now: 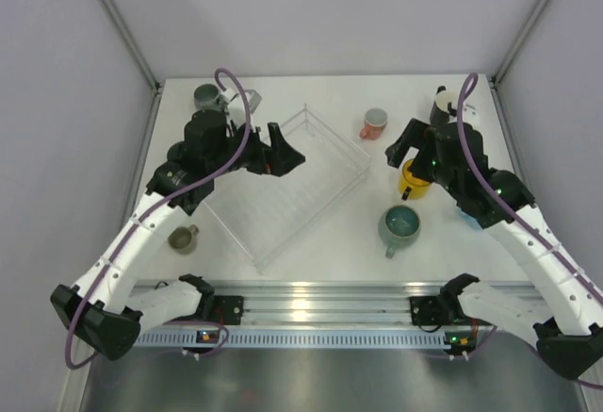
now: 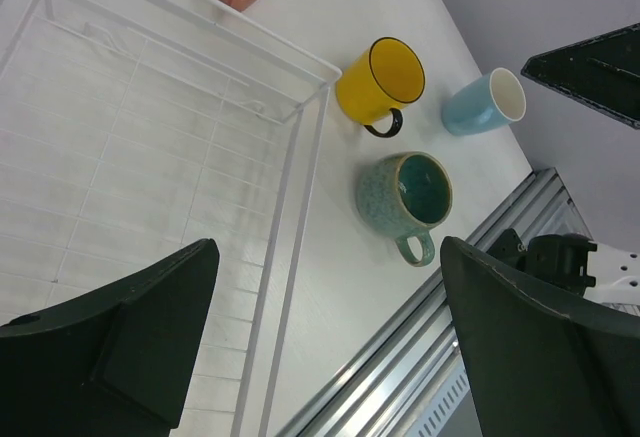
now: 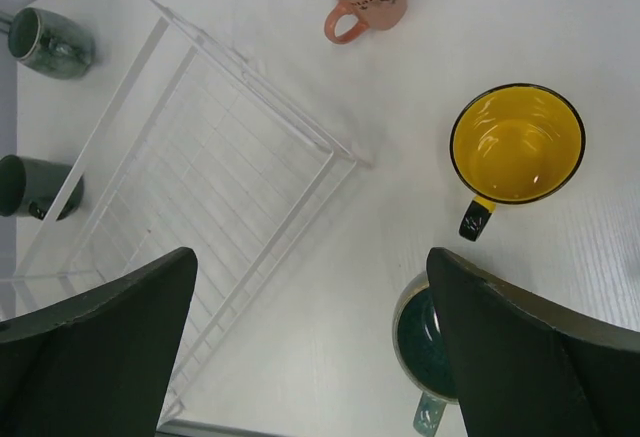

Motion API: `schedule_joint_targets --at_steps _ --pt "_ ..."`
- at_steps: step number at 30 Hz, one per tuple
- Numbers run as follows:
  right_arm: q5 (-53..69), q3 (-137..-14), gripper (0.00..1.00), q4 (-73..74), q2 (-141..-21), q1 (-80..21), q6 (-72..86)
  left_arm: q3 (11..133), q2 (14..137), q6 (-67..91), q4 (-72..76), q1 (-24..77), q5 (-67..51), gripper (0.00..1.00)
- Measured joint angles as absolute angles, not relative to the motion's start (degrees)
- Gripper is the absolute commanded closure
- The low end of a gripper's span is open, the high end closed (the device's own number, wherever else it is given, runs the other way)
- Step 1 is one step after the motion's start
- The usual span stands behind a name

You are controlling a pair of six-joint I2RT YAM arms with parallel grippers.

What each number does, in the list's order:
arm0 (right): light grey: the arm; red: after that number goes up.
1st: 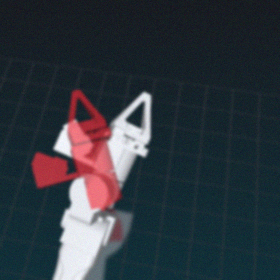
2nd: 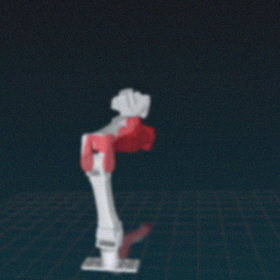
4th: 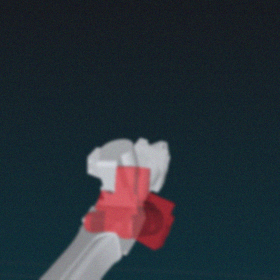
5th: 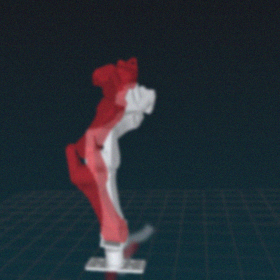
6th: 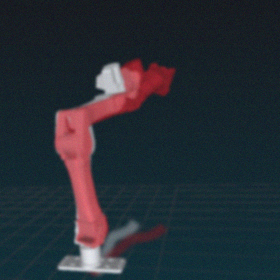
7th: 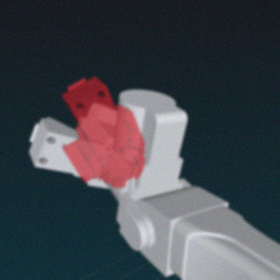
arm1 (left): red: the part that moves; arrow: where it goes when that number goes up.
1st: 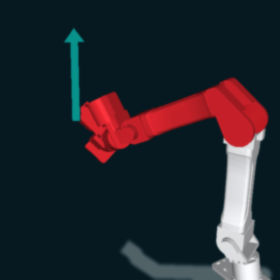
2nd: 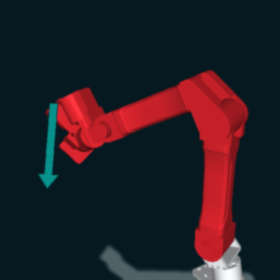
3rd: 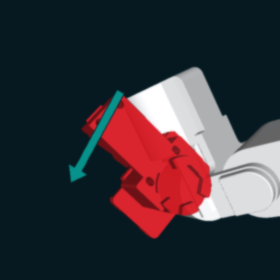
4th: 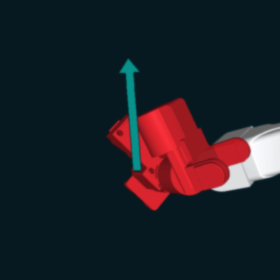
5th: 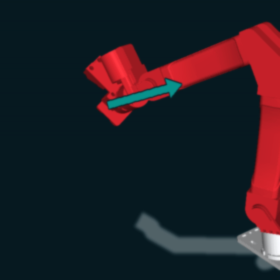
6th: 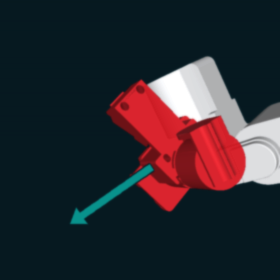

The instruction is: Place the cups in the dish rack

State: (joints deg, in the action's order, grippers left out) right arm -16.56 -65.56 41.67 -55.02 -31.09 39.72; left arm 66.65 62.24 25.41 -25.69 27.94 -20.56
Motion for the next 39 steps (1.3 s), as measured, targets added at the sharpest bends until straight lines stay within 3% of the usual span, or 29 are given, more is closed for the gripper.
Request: schedule_joint_targets --at_steps 7,15,23,24,30,33,39 --pt "-19.44 -67.55 0.01 42.02 -56.14 -31.09 38.96 66.61 60.95 25.36 -25.67 27.94 -20.62 0.02" --pt "-24.95 -72.07 0.01 41.54 -58.59 -28.88 23.22 65.65 59.05 24.77 -25.58 27.94 -21.12 0.02" --pt "-26.22 -71.99 0.23 41.54 -59.2 -14.96 17.06 65.01 57.23 24.03 -25.54 27.94 -22.35 0.02" --pt "-25.98 -71.55 0.26 41.56 -59.2 -13.37 17.28 65.01 57.14 24.03 -25.54 27.94 -22.65 0.02" --pt "-25.63 -64.34 0.27 44.07 -59.96 -6.26 28.01 63.81 56.05 24.12 -25.43 27.94 -23.29 0.02" --pt "-25.45 -63.96 0.36 47.59 -62.24 -1.13 34.98 62.46 55.29 24.36 -25.43 27.94 -23.62 0.02" --pt "-25.17 -63.53 0.39 51.03 -63.86 10.31 44.29 61.28 54.3 25.43 -25.47 27.94 -24.16 0.02"
